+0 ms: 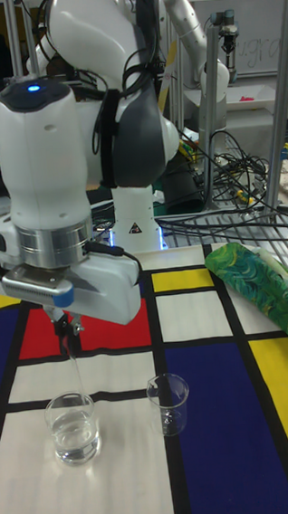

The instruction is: Transfer liquid using a dropper

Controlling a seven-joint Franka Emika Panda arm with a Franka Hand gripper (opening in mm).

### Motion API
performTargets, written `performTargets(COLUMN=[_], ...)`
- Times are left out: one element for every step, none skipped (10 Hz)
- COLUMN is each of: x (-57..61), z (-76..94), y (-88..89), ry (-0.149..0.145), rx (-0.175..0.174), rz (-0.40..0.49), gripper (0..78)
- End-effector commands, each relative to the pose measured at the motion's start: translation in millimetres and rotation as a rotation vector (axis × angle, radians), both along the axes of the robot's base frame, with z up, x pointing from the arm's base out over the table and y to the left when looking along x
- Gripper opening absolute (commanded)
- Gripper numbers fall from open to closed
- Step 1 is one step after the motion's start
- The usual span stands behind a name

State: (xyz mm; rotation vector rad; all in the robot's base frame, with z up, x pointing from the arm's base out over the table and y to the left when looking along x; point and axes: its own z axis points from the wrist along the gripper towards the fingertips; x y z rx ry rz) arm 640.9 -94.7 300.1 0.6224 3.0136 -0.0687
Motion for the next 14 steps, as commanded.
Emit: performTargets(x=[-4.5,-7.5,-8.5,-9.6,-10.5,-12.2,-14.0,-14.6,-14.9,-14.6,-14.5,-13.7,-13.3,-13.2], z=[-7.5,-14.1,-17.1,-18.3,-20.4,-23.5,-28.3,-32.6,-38.7,-42.6,-43.0,-47.7,-52.4,-54.4], y=[-2.3,-3.4,-1.4,-0.3,1.2,3.3,5.9,7.8,9.7,11.4,11.6,14.1,16.6,17.4], ry=[-0.024,-0.045,-0.045,-0.045,-0.045,-0.048,-0.056,-0.063,-0.073,-0.078,-0.078,-0.081,-0.089,-0.093], rx=[-0.003,-0.006,-0.013,-0.011,-0.009,-0.009,-0.009,-0.012,-0.01,-0.01,-0.01,-0.01,-0.011,-0.012], rz=[0.018,0.027,0.029,0.029,0.029,0.029,0.029,0.029,0.029,0.029,0.029,0.035,0.037,0.038], gripper=[1.1,1.1,1.1,1.1,1.1,1.1,1.1,1.1,1.1,1.1,1.1,1.1,1.1,1.1])
